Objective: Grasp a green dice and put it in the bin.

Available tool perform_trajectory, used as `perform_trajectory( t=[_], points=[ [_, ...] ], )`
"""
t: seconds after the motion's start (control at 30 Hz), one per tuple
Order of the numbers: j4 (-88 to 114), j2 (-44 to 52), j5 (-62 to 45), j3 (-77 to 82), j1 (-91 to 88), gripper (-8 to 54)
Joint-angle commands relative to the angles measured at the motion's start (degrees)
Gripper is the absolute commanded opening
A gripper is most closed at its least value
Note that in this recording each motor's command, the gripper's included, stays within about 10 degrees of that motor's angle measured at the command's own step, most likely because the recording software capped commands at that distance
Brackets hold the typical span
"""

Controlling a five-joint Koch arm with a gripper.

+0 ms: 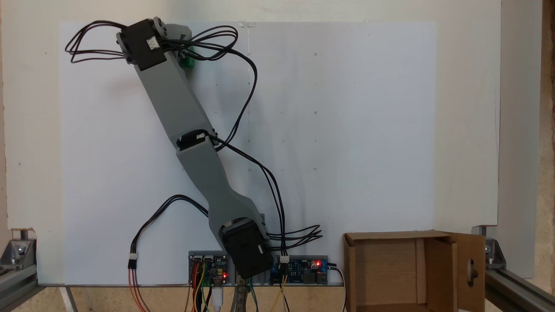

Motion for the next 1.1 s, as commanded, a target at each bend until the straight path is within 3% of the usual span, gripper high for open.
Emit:
perform_trajectory(
  t=[0.0, 1.07],
  points=[
    [0.88, 0.53, 3.60, -4.13, 0.62, 42.4],
    [-1.58, -1.67, 3.52, -4.13, 1.05, 40.4]
  ],
)
